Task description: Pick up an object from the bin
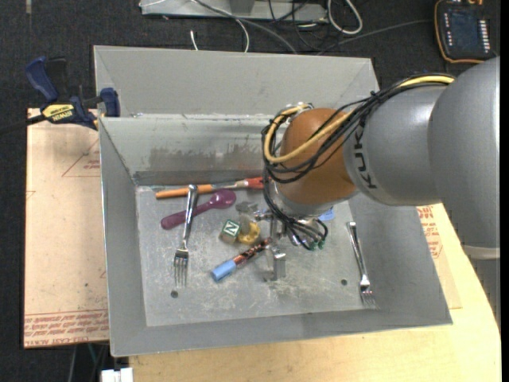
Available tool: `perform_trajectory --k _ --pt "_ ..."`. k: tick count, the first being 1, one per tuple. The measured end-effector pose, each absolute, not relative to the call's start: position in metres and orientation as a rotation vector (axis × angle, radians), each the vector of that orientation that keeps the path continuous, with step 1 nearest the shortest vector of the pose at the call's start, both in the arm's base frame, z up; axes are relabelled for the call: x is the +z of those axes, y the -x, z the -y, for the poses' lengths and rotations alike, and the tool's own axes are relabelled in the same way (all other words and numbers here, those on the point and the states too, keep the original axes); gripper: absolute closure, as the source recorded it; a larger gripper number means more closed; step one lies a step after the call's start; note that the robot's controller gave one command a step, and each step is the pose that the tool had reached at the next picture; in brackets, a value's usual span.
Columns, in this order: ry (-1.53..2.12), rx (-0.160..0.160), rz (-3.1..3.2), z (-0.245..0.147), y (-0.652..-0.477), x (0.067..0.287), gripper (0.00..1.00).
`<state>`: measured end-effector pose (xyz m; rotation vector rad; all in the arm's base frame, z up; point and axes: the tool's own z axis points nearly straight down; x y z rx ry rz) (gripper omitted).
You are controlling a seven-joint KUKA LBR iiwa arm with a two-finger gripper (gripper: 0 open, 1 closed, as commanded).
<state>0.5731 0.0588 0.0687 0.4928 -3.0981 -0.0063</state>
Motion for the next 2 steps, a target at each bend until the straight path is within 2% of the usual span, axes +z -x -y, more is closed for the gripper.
perform_trajectory --k 1,2 --pt "-0.696 -0.003 3.070 -0.0671 -0.5818 0.0711 0.00" --pt "-0.523 -0.007 3.103 -0.0615 -0.5775 0.0696 0.00"
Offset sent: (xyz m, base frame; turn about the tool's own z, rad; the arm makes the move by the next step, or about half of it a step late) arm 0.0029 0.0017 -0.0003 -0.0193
